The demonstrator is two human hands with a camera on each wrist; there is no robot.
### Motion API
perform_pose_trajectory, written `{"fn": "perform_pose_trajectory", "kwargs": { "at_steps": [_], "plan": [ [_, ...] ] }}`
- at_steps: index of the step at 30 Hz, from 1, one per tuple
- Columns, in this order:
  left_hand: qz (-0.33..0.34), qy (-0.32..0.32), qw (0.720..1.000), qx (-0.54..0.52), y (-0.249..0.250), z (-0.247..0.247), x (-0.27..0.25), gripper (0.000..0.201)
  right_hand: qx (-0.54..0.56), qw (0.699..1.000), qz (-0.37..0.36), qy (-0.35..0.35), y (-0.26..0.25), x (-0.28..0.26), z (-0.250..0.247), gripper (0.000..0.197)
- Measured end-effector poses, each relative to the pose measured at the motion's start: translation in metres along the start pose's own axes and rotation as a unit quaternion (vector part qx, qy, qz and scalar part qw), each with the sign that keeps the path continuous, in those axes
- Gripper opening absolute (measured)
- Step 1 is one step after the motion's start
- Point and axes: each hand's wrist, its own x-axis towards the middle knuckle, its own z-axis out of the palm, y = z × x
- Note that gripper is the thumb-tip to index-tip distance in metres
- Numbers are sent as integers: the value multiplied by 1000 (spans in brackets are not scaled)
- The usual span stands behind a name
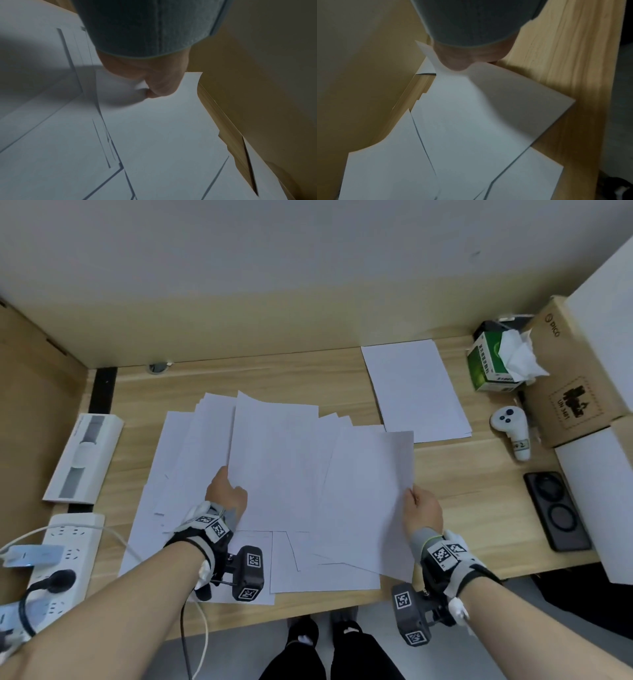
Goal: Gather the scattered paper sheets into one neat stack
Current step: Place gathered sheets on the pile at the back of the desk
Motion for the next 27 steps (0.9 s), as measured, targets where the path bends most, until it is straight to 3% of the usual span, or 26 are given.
{"fn": "perform_pose_trajectory", "kwargs": {
  "at_steps": [4,6,8,10,11,13,15,17,23,27],
  "plan": [
    [-33,-4,999,12,9,2,-1,43,44,996,-1,77,-17,3,-16,30],
    [-36,6,999,29,10,2,0,55,57,994,2,91,-28,5,-24,34],
    [3,27,998,50,13,-1,-2,67,63,994,-8,85,-38,9,-28,31],
    [82,8,996,29,20,-3,-9,62,78,994,-17,68,-46,13,-29,30],
    [107,-27,994,-11,26,-2,-12,52,87,994,-24,58,-51,14,-28,31],
    [59,-165,976,-128,46,-1,-23,35,111,992,-39,35,-61,15,-20,29],
    [-23,-294,937,-188,63,1,-35,40,129,991,-46,11,-72,12,-8,31],
    [-23,-333,922,-199,68,1,-41,40,131,990,-53,-9,-84,7,3,31],
    [-46,-242,932,-264,42,-13,-21,13,149,985,-20,-89,-111,0,28,29],
    [-64,-164,956,-234,16,-29,13,30,141,977,16,-159,-125,1,54,32]
  ]
}}
